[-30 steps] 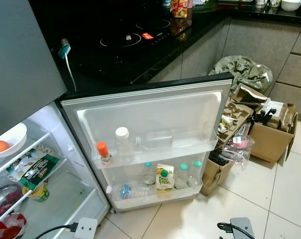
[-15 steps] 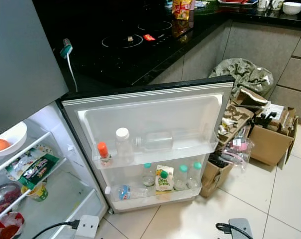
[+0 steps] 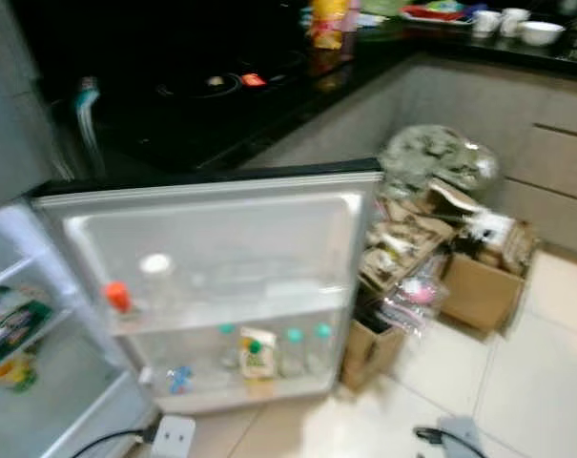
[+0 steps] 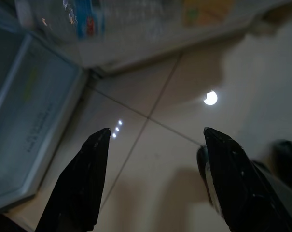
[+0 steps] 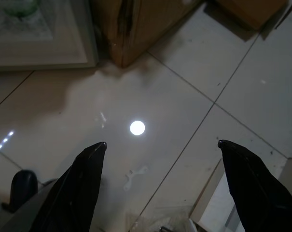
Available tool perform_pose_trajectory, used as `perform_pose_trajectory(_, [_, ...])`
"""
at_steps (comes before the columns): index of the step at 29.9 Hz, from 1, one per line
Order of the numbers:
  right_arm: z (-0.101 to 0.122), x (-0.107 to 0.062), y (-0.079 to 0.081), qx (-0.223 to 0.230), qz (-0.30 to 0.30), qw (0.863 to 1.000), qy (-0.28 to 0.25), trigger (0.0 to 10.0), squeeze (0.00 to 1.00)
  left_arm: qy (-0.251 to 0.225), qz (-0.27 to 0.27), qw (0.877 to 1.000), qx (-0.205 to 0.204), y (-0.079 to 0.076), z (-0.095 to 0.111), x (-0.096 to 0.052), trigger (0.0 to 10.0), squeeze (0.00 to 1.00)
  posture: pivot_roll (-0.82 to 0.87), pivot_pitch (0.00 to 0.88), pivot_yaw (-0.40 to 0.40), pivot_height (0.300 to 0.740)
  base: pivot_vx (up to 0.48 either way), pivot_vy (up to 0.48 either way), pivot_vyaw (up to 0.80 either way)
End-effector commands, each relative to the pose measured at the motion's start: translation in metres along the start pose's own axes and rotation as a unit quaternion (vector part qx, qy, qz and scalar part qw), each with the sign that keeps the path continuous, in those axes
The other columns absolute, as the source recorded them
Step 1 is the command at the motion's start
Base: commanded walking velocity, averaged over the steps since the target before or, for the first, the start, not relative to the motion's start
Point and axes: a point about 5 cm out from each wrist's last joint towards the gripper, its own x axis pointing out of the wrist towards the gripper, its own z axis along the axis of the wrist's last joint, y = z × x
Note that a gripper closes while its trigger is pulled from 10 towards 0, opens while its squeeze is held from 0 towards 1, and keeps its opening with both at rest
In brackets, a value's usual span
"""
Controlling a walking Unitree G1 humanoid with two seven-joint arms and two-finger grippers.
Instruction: Restocking fridge
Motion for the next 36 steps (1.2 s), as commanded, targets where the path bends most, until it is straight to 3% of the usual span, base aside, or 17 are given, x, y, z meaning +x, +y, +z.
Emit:
perform_pose_trajectory(1, [-0.0026, -0.0008, -0.0036, -0.001, -0.003, 1.0, 0.006, 10.0, 0.0, 0.013, 0.001, 1.0, 0.003, 0.0007, -0.0083, -0.0032, 10.0, 0.0, -0.1, 0.115, 0.016, 0.71, 0.0, -0.27, 0.0])
perform_pose_trajectory(28, [-0.0059, -0.0025, -0.0004, -0.026, 0.01, 1.0, 0.009, 10.0, 0.0, 0.011, 0.0, 1.0, 0.0, 0.0005, -0.0058, -0.0012, 10.0, 0.0, -0.11, 0.11, 0.023, 0.71, 0.0, -0.046, 0.0])
perform_pose_trajectory(36, [-0.0062, -0.0019, -0.0015, -0.029, 0.004, 0.999, 0.014, 10.0, 0.0, 0.011, 0.0, 1.0, 0.001, 0.0018, -0.0056, -0.0011, 10.0, 0.0, -0.11, 0.111, 0.025, 0.71, 0.0, 0.0, 0.65])
